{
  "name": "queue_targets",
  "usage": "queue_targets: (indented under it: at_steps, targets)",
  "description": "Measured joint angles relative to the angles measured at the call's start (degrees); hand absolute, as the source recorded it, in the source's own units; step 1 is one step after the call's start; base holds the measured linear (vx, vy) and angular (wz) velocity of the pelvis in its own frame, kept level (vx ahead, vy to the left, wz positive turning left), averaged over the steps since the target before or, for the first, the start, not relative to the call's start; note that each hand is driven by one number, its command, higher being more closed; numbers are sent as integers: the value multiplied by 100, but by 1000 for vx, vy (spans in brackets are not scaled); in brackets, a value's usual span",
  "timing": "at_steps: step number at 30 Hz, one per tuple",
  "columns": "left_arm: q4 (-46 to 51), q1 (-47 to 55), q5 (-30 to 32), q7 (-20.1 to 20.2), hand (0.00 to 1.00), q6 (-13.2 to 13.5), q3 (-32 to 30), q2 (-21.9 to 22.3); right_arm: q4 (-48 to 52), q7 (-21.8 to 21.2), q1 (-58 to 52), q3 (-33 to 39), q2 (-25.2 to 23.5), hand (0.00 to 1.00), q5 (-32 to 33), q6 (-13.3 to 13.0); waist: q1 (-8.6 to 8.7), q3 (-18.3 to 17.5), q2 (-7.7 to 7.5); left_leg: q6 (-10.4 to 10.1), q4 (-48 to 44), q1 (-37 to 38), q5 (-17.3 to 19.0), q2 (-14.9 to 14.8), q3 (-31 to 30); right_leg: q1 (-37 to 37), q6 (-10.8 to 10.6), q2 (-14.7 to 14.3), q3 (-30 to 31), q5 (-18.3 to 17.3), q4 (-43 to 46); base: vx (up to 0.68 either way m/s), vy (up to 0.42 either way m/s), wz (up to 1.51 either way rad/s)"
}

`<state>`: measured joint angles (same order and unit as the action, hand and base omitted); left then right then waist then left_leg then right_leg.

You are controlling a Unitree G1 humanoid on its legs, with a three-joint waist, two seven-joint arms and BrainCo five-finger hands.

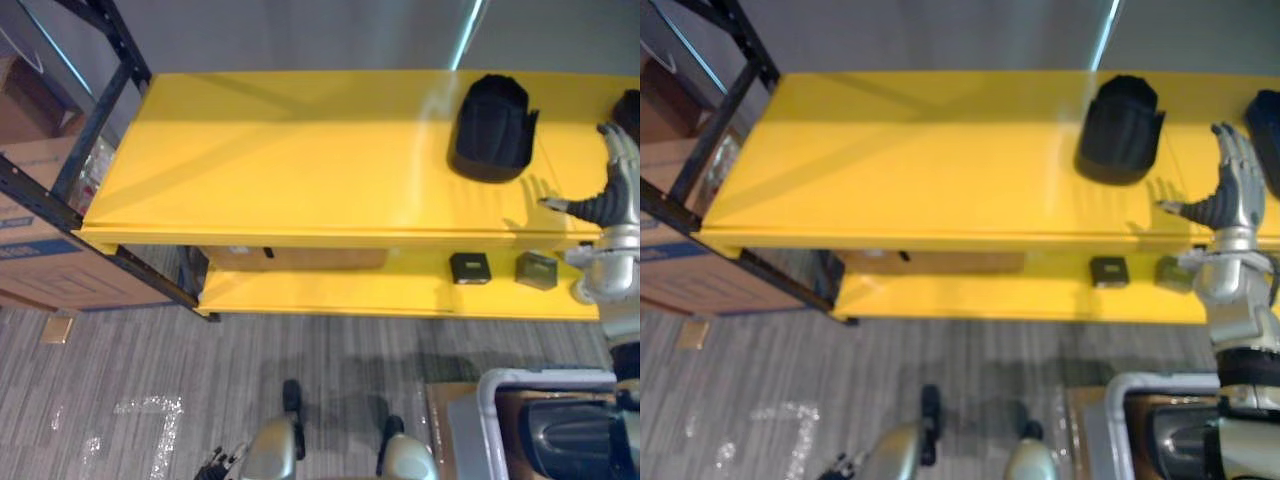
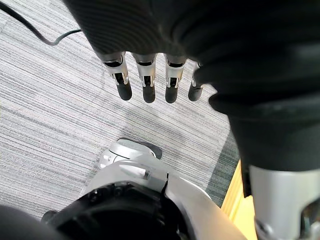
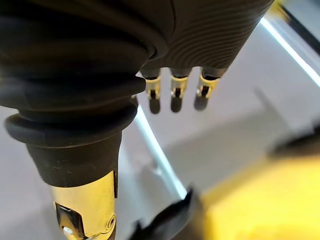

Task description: Walk over and take plastic housings, then place them on the shelf

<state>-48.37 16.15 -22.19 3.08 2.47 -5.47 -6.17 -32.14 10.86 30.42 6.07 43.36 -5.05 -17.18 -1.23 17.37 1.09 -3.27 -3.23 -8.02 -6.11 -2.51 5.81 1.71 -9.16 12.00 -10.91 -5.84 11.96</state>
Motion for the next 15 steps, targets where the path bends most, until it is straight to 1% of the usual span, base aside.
queue_targets:
  at_steps: [1, 2, 3, 4, 5, 7, 8, 10, 14, 15]
  targets:
    - [6, -3, 1, 3, 0, 1, 3, 1, 0, -283, 191, 13, -208, 0, 483, -2, 2, -13, 22, -9, 192, 120, -87, 6, 14, -33, 1, -1, 2, -1, -4, 5, -5, -5]
    - [10, -5, 3, 5, 0, 1, 4, 1, 1, -412, 260, 40, -286, 0, 687, 0, -1, -15, 28, -15, 259, 173, -120, 7, 13, -57, 2, -4, 0, -1, -8, 0, 0, 0]
    - [3, -4, 8, 6, 0, 0, 4, 2, 1, -665, 354, 123, -441, 0, 1054, 7, -31, -23, 41, -21, 384, 269, -173, 8, 12, -96, 7, -10, -4, -5, -11, 0, 0, 0]
    - [3, -4, 9, 9, 0, -1, 4, 5, 1, -806, 416, 172, -520, 0, 1223, 9, -71, -31, 54, -29, 462, 311, -207, 6, 15, -103, 15, -13, -4, -12, -6, 0, 0, 0]
    - [3, -7, 13, 29, 0, -1, 3, 10, 1, -1034, 492, 208, -581, 0, 1517, 18, -115, -34, 62, -52, 566, 365, -251, 6, 12, -103, 17, -15, -6, -15, -1, 0, 0, 0]
    - [-7, 0, 24, 37, 0, -10, 2, 10, 0, -1323, 576, 247, -732, 0, 1785, 31, -129, -35, 64, -45, 700, 452, -328, 8, -16, -155, 19, -14, -23, -16, 7, 26, -3, 6]
    - [-5, -1, 27, 40, 0, -10, 2, 17, -1, -1437, 644, 255, -843, 0, 1780, 95, -147, -36, 64, -53, 753, 509, -340, 13, -20, -185, 23, -13, -29, -26, 8, 26, -2, 6]
    - [0, -8, 37, 41, 0, -10, 2, 30, -1, -1545, 745, 251, -991, 0, 1776, 139, -162, -36, 65, -32, 767, 530, -358, 18, -23, -190, 23, -14, -32, -47, 36, 0, 0, 0]
    - [-5, -8, 69, 38, 0, -10, 4, 48, -34, -1652, 871, 237, -1191, 0, 1802, 146, -188, -35, 66, -34, 772, 557, -360, 17, -35, -228, 28, -15, -50, -54, 39, 6, -1, 1]
    - [-5, -8, 72, 38, 0, -10, 4, 48, -53, -1746, 881, 225, -1260, 0, 1899, 146, -191, -34, 70, -33, 773, 601, -360, 20, -52, -292, 30, -14, -100, -58, 33, 17, -9, 8]
